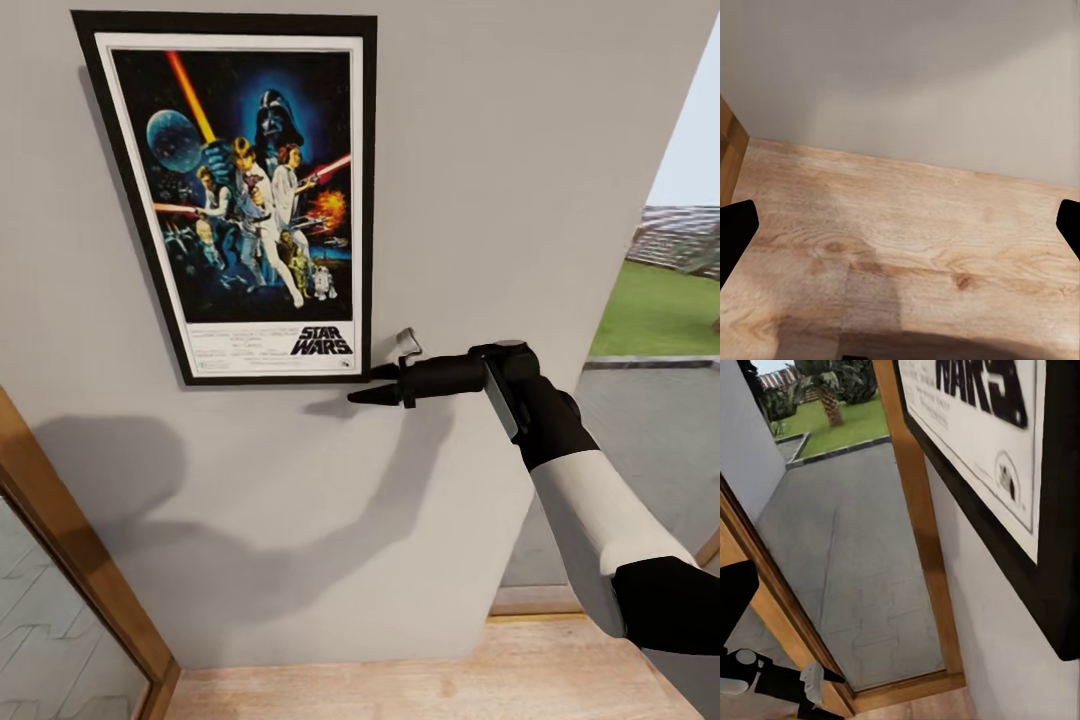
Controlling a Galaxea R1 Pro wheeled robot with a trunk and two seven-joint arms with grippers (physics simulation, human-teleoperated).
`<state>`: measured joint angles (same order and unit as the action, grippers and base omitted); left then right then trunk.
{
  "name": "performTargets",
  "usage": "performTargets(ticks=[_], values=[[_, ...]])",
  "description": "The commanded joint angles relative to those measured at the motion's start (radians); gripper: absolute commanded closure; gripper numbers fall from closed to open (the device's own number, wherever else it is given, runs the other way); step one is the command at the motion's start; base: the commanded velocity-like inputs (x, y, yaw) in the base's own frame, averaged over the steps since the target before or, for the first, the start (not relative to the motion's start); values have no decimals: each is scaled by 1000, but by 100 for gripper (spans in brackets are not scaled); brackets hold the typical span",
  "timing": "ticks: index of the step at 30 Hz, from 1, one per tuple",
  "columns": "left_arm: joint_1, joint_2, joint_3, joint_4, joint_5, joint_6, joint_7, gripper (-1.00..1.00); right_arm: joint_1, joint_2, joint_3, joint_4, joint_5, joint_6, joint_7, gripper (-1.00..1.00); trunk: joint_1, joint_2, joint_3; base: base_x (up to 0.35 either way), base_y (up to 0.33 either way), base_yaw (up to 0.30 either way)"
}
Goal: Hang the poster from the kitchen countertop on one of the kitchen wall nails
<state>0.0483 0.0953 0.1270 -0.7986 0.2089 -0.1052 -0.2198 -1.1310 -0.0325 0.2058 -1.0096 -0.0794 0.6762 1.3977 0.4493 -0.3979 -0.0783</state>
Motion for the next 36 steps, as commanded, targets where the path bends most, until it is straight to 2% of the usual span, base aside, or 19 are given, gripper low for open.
performTargets(ticks=[1, 19, 24, 25, 27, 28, 30, 31, 32, 33, 34, 35, 36], values=[[0, 0, 2, -1, 9, 1, -7, -100, -1, -1, 3, 0, -8, 11, -2, -100, 1, -2, -2, 41, 0, 0], [0, 0, 2, -1, 9, 1, -7, -100, -1, -1, 4, -5, -10, 10, 0, -100, 1, -2, -2, 7, 0, 0], [0, 0, 3, -1, 9, 1, -7, -100, 5, -1, 8, -34, -10, -1, 1, -100, 1, -2, -2, -31, 0, 0], [-1, 0, 3, -1, 9, 1, -7, -100, 38, -1, 13, -116, -9, -45, 1, -100, 1, -2, -2, -9, 0, 0], [0, 0, 3, -1, 9, 1, -7, -100, 79, -1, 15, -143, -7, -74, 2, -100, 1, -2, -2, -6, 0, 0], [-1, 0, 3, -1, 9, 1, -7, -100, 136, -2, 15, -166, -5, -109, 2, -100, 1, -2, -2, -4, 0, 0], [-1, 0, 3, -1, 9, 1, -7, -100, 202, -2, 16, -183, -4, -151, 3, -100, 1, -2, -2, -3, 0, 0], [-1, 0, 4, 0, 9, 1, -7, -100, 353, -3, 14, -201, -3, -278, 5, -100, 1, -2, -2, 0, 0, 0], [0, 0, 4, 0, 9, 1, -7, -100, 387, -4, 14, -203, -2, -311, 5, -100, 1, -2, -2, 0, 0, 0], [0, 0, 4, 0, 9, 1, -7, -100, 447, -4, 14, -205, -1, -363, 5, -100, 1, -2, -2, 0, 0, 0], [0, 0, 5, 1, 9, 1, -7, -100, 474, -4, 14, -205, -1, -384, 5, -100, 1, -2, -2, 0, 0, 0], [0, 0, 5, 1, 9, 1, -8, -100, 540, -13, 12, -178, -2, -434, 1, -100, 1, -2, -2, 0, 0, 0], [0, 0, 5, 1, 10, 1, -9, -100, 573, -22, 11, -153, -2, -463, -4, -100, 1, -2, -2, 0, 0, 0]])
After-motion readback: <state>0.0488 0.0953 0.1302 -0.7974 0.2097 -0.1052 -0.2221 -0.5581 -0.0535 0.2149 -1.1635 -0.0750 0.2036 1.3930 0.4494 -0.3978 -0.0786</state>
